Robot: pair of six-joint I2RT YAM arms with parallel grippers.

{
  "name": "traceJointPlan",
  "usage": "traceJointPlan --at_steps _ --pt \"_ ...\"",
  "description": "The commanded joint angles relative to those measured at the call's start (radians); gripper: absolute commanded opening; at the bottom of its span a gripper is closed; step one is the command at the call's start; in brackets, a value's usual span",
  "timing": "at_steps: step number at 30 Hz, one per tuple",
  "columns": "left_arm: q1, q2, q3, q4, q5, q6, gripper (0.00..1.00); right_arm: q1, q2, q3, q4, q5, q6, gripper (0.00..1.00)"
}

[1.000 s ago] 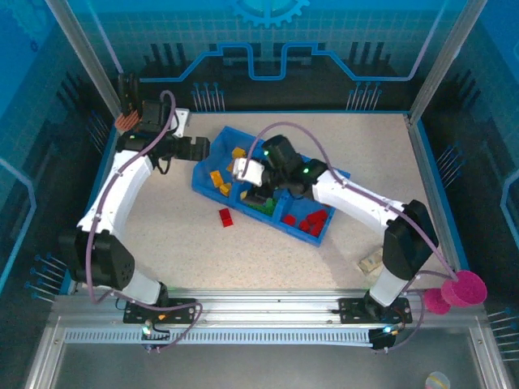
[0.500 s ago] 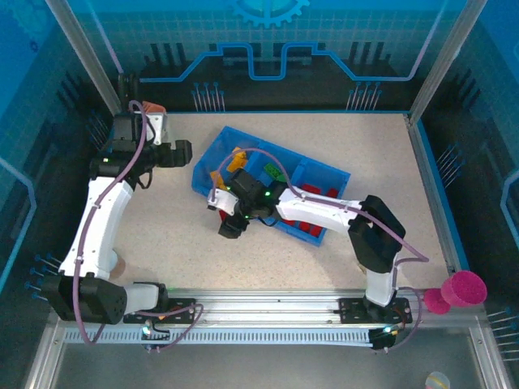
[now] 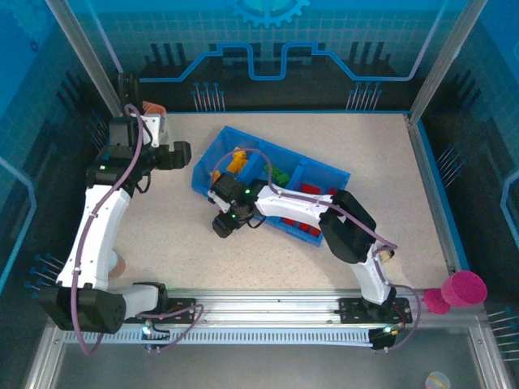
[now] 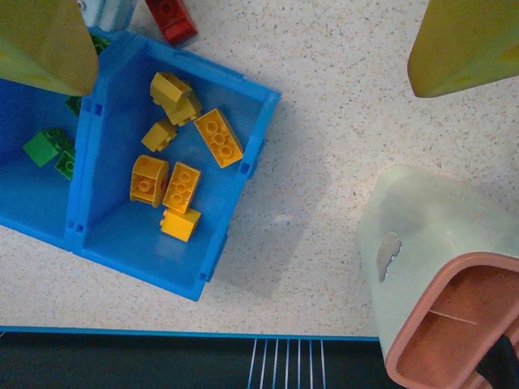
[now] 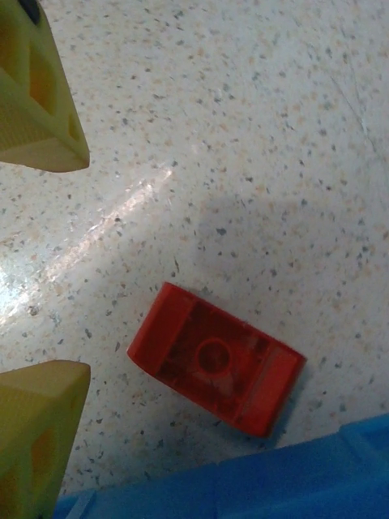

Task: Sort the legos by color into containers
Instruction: Pick up the lego from the center of the table.

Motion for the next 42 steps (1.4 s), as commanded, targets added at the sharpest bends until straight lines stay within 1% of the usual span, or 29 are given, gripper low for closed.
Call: traceJointPlan --at_steps 1,4,6,10,18,21,25,27,30,32,37,42 --pt "0.013 -0.031 -0.006 0.021 0.018 -0.021 0.99 -0.02 0.025 0.044 -0.076 0.052 0.091 0.65" --pt "0.015 -0.045 -0.012 0.023 0.006 -0.016 0.99 -0.032 0.041 0.068 -0.099 0.096 0.089 0.68" --pt "0.015 -0.053 -0.019 0.024 0.003 -0.015 0.99 -0.037 0.062 0.089 -0.111 0.099 0.078 0.7" --pt "0.015 -0.061 -0.024 0.028 0.003 -0.015 0.99 -0.04 0.099 0.116 -0.075 0.066 0.058 0.7" --pt "0.016 -0.062 -0.021 0.03 0.007 -0.014 0.99 -0.035 0.167 0.226 -0.092 0.009 0.034 0.72" --pt "0.016 -0.064 -0.025 0.032 0.01 -0.015 0.99 -0.032 0.199 0.253 -0.127 0.029 0.043 0.72" --pt "0.016 -0.07 -0.028 0.029 0.004 -0.009 0.99 -0.03 0.226 0.275 -0.181 0.088 0.065 0.72" --pt "0.016 -0.076 -0.033 0.031 0.0 -0.006 0.99 -0.029 0.263 0.285 -0.206 0.116 0.065 0.72" --pt "0.016 -0.082 -0.04 0.037 -0.002 -0.006 0.99 -0.028 0.281 0.278 -0.204 0.148 0.074 0.69" --pt "0.016 -0.086 -0.043 0.039 -0.001 -0.004 0.99 -0.027 0.283 0.26 -0.178 0.151 0.077 0.66" --pt "0.016 -0.091 -0.05 0.044 -0.004 -0.001 0.99 -0.027 0.289 0.254 -0.15 0.158 0.082 0.64" --pt "0.016 -0.09 -0.054 0.049 -0.001 -0.001 0.99 -0.025 0.301 0.265 -0.132 0.169 0.059 0.54"
